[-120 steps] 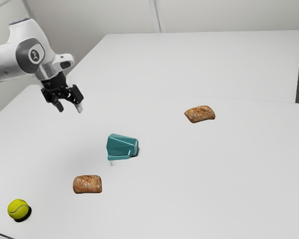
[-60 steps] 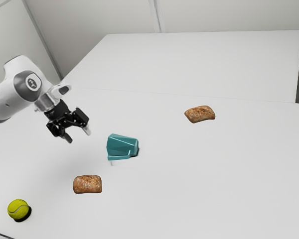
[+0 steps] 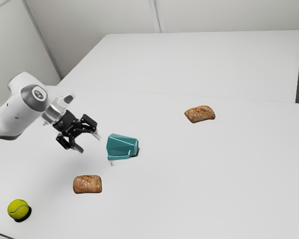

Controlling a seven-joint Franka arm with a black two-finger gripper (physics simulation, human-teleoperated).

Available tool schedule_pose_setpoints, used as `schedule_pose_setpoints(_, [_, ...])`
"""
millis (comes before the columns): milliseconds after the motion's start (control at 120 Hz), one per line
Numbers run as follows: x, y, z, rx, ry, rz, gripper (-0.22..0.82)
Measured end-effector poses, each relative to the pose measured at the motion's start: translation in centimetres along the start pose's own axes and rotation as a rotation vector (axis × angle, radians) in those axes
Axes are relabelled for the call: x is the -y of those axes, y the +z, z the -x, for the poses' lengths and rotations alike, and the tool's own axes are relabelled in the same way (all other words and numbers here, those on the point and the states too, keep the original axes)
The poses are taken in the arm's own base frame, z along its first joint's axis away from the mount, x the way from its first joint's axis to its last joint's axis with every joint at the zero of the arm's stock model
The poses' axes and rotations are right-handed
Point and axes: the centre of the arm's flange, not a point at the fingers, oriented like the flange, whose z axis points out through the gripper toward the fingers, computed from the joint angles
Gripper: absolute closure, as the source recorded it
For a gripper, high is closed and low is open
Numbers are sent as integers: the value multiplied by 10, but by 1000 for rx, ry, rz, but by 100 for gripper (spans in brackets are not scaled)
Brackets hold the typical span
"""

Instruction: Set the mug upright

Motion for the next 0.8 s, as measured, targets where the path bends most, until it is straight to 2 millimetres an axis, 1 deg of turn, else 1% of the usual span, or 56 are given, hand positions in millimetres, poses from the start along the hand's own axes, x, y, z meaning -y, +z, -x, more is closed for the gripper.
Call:
schedule_pose_setpoints(267, [5, 27, -9, 17, -63, 65, 0])
schedule_pose_setpoints(492, [2, 47, -17, 11, -61, 103, 0])
schedule_pose_setpoints(575, [0, 49, -21, 1, -46, 106, 0])
schedule_pose_setpoints(725, [-3, 43, -34, -28, 1, 100, 0])
schedule_pose_setpoints(800, [-8, 44, -39, -32, 27, 95, 0])
